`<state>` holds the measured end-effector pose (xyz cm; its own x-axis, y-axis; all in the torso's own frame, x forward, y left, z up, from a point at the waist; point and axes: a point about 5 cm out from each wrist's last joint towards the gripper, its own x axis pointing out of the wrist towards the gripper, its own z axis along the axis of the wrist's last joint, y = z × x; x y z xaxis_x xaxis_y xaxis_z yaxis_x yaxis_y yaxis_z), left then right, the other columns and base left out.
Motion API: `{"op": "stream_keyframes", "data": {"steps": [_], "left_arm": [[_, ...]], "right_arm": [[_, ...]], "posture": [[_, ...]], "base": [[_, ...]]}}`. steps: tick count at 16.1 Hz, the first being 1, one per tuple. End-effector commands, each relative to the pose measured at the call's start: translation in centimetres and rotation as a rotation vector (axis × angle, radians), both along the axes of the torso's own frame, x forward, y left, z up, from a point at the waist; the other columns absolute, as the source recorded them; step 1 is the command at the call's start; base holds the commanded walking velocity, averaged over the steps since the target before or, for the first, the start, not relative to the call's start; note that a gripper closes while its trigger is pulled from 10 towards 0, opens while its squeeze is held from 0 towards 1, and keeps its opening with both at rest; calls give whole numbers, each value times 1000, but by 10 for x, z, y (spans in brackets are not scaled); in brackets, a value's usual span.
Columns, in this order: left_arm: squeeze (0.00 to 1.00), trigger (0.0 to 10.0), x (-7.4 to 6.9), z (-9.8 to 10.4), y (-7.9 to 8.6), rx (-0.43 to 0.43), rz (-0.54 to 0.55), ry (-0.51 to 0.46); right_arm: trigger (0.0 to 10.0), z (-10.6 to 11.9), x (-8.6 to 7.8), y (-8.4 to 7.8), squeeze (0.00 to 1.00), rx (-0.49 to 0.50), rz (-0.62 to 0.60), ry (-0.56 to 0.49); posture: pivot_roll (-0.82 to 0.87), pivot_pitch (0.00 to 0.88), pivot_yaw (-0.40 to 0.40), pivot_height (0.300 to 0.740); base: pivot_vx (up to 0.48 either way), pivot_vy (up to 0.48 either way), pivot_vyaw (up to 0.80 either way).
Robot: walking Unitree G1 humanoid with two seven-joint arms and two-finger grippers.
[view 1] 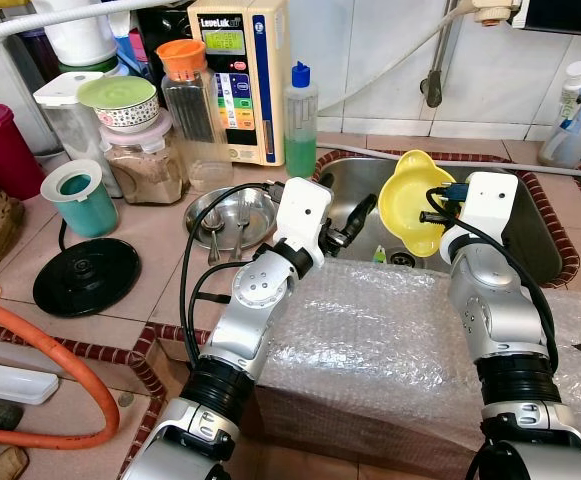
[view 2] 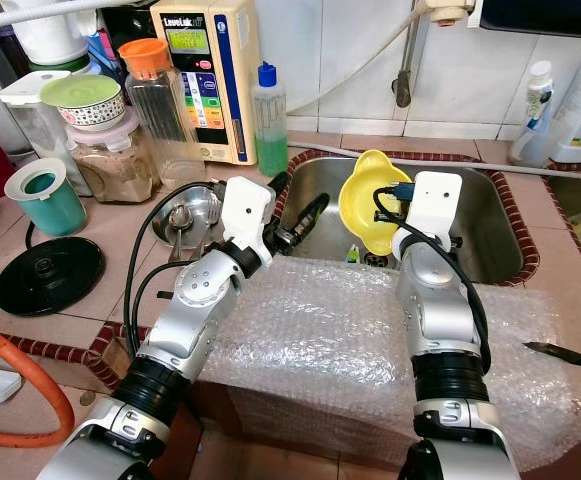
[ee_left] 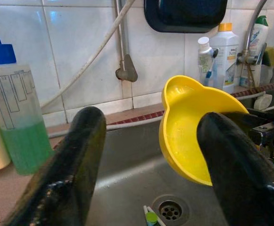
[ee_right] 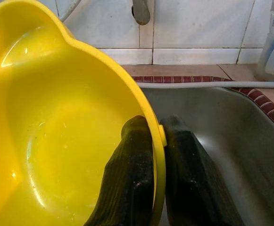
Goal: Kitchen organization
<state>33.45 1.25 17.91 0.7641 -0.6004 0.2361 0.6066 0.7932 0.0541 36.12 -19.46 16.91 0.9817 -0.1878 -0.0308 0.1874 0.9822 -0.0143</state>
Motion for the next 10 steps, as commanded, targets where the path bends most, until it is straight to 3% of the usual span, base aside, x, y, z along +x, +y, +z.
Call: {"op": "stream_keyframes", "data": {"steps": [1,2,3,7,10], "left_arm": [[1000,10000,-2,1,-2,-7,-29,10],[1000,10000,-12,-31,21,104,-90,146],[1000,10000,-17,-41,30,127,-106,192],[1000,10000,-13,-25,30,36,-72,125],[1000,10000,-17,-25,27,58,-112,145]], "right_arm": [[0,4,3,1,0,-12,-9,-17],[0,2,16,-23,0,-216,-75,-61],[0,4,17,-33,0,-295,-88,-101],[0,20,8,-40,0,-330,-121,-209],[0,13,10,-44,0,-355,-124,-224]], "posture": [[-73,0,96,740],[0,0,99,740],[-2,0,99,740],[-15,0,97,740],[-19,0,97,740]], "base": [[0,0,0],[0,0,0],[0,0,0],[0,0,0],[0,0,0]]}}
